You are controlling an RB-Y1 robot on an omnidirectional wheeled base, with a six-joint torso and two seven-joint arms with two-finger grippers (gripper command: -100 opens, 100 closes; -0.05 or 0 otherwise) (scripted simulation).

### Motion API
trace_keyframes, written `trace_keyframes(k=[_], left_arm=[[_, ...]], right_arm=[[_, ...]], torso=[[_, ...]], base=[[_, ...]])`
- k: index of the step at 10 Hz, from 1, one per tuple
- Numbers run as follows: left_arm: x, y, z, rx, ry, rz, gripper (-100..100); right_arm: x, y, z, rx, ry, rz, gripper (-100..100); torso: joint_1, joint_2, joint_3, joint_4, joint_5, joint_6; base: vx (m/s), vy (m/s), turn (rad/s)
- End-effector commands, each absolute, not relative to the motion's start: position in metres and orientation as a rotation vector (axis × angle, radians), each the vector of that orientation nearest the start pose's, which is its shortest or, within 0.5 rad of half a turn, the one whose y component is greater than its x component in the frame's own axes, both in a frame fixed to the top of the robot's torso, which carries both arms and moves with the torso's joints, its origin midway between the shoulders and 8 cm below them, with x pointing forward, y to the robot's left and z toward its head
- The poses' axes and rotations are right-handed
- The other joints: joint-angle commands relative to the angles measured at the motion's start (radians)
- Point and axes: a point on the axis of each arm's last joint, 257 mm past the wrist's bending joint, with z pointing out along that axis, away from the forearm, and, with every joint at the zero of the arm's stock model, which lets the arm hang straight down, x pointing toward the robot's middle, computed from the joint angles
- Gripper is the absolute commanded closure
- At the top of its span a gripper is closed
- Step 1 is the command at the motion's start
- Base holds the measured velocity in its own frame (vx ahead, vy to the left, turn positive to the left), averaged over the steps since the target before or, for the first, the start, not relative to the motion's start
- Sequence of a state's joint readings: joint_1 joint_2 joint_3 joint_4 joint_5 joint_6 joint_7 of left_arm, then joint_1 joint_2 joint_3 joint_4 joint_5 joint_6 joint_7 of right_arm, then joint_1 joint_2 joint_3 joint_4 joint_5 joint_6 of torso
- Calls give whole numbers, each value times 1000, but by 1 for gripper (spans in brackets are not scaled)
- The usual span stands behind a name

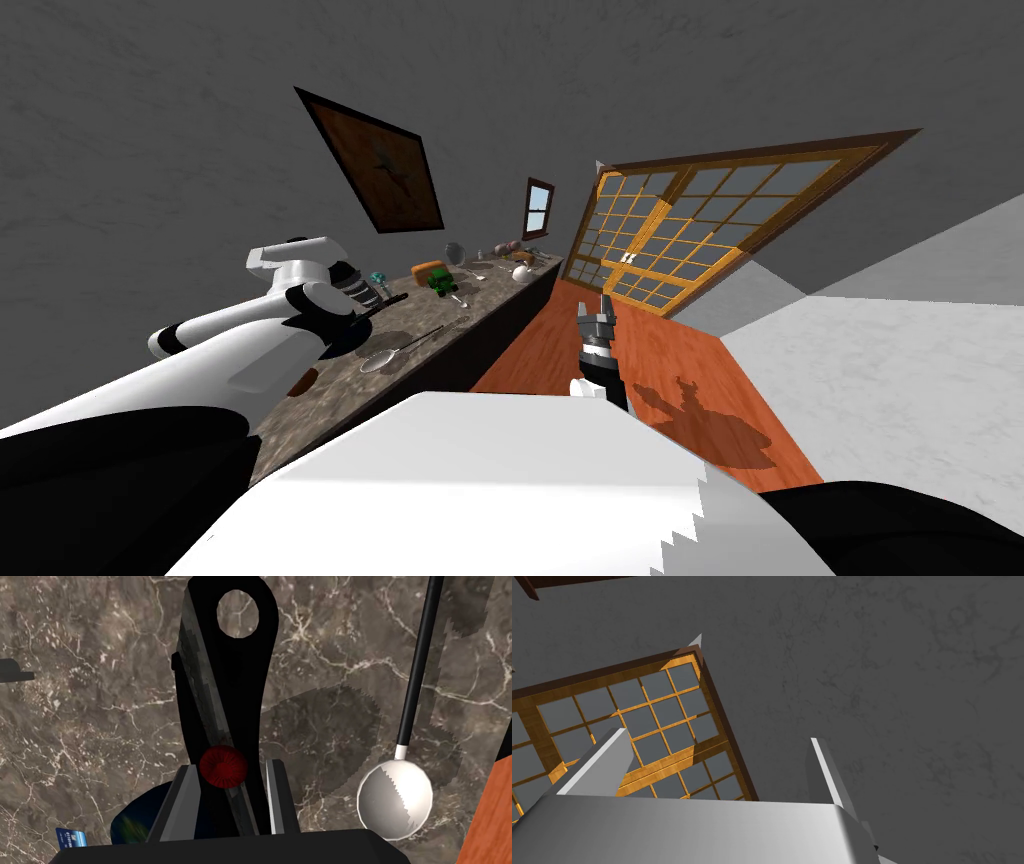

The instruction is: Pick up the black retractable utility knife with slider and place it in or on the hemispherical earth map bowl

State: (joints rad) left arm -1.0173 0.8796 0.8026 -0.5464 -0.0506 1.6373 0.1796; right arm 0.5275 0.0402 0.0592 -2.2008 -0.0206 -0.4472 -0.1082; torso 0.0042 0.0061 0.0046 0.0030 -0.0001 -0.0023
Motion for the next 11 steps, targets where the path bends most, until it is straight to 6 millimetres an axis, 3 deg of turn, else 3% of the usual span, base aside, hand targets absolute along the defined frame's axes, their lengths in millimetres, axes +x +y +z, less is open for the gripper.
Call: trace_keyframes(k=[1,5,9,11], left_arm=[[441,603,-157,-2882,850,-351,100],[408,620,-139,-2954,737,-287,100],[374,628,-136,-3026,650,-186,100],[370,629,-136,-3037,638,-170,100]], right_arm=[[366,-272,-31,881,636,1424,0],[365,-272,-32,881,636,1424,0],[365,-272,-32,881,636,1423,0],[365,-272,-32,881,636,1423,0]], torso=[[0,0,0,0,0,0],[8,1,1,0,2,-2],[11,2,1,0,3,-2],[8,-1,-1,-1,3,-3]], base=[[-72,92,-214],[-111,163,-236],[-122,193,-211],[-65,101,-56]])
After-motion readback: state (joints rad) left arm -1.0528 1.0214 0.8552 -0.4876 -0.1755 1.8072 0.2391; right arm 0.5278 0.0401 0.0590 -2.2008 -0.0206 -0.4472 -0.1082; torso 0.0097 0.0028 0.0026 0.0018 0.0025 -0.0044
